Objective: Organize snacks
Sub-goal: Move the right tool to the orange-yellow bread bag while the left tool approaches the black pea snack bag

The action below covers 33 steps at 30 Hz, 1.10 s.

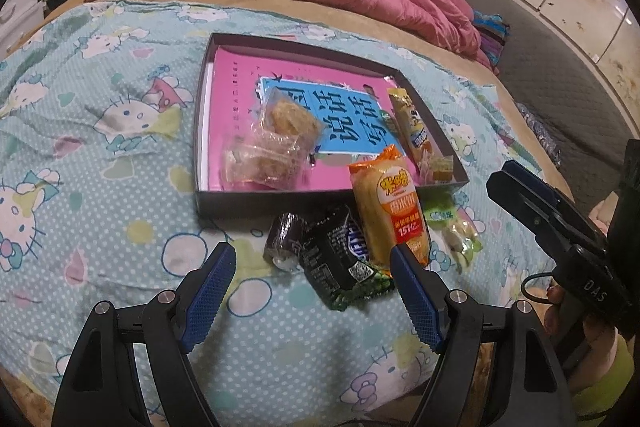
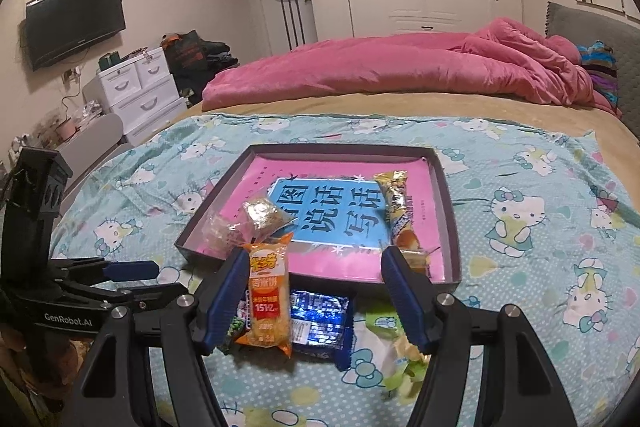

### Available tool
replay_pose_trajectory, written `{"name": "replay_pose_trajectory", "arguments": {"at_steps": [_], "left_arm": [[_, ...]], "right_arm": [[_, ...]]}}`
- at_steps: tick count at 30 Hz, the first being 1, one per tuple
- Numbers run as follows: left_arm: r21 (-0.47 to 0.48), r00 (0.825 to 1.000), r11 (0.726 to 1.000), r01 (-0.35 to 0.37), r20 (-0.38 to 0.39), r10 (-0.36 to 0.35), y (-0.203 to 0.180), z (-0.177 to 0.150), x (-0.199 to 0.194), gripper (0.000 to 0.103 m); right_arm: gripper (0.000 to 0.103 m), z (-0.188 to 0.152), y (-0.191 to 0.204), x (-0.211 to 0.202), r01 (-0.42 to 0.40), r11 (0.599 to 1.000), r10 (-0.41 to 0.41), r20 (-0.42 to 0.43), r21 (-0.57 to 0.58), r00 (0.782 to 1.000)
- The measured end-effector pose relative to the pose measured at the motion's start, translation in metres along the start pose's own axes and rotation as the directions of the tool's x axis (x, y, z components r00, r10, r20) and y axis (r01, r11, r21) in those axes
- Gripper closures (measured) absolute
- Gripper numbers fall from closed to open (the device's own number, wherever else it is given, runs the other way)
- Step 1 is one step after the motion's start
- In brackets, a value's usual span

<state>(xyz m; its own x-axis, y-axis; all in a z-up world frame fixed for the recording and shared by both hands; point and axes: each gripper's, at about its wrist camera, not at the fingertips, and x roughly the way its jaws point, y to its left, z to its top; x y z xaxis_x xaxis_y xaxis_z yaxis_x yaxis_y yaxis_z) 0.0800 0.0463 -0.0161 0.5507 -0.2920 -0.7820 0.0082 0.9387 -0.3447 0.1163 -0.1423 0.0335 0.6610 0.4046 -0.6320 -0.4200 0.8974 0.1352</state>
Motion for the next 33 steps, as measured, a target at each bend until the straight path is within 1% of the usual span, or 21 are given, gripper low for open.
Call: {"name": "replay_pose_trajectory", "arguments": {"at_steps": [5, 10, 15, 24, 28, 31, 33], "left_arm": [[-0.027, 0.999, 1.0, 0.012, -0.03, -0.012, 0.002, -0.005, 0.005, 0.023], [-0.072, 0.996, 0.996, 0.048, -0.071, -0.053, 0.005, -0.011, 0.015, 0.023], [-0.083, 0.992, 0.994, 0.065, -0.104, -0.074, 0.003, -0.016, 0.027, 0.023], [-0.118, 0.987, 0.988, 0.096, -0.118, -0.109, 0.007, -0.018, 0.041, 0.023], [-0.15, 0.982, 0.98, 0.13, -0.114, -0.148, 0.012, -0.015, 0.043, 0.026], [-0.157, 0.98, 0.978, 0.136, -0.121, -0.155, 0.014, -0.014, 0.047, 0.032], [-0.158, 0.98, 0.979, 0.13, -0.128, -0.151, 0.014, -0.014, 0.049, 0.032]], "right_arm": [[0.035, -0.002, 0.004, 0.004, -0.018, 1.0, 0.018, -0.022, -0.008, 1.0], [0.035, -0.007, 0.008, 0.01, -0.038, 0.999, 0.037, -0.052, -0.018, 0.998], [0.035, -0.011, 0.01, 0.014, -0.051, 0.998, 0.049, -0.079, -0.023, 0.996], [0.035, -0.015, 0.009, 0.02, -0.052, 0.998, 0.049, -0.106, -0.024, 0.993], [0.035, -0.017, 0.008, 0.026, -0.056, 0.998, 0.053, -0.124, -0.016, 0.991], [0.035, -0.018, 0.009, 0.032, -0.062, 0.998, 0.058, -0.14, -0.02, 0.988], [0.035, -0.018, 0.01, 0.038, -0.066, 0.997, 0.061, -0.15, -0.028, 0.987]]}}
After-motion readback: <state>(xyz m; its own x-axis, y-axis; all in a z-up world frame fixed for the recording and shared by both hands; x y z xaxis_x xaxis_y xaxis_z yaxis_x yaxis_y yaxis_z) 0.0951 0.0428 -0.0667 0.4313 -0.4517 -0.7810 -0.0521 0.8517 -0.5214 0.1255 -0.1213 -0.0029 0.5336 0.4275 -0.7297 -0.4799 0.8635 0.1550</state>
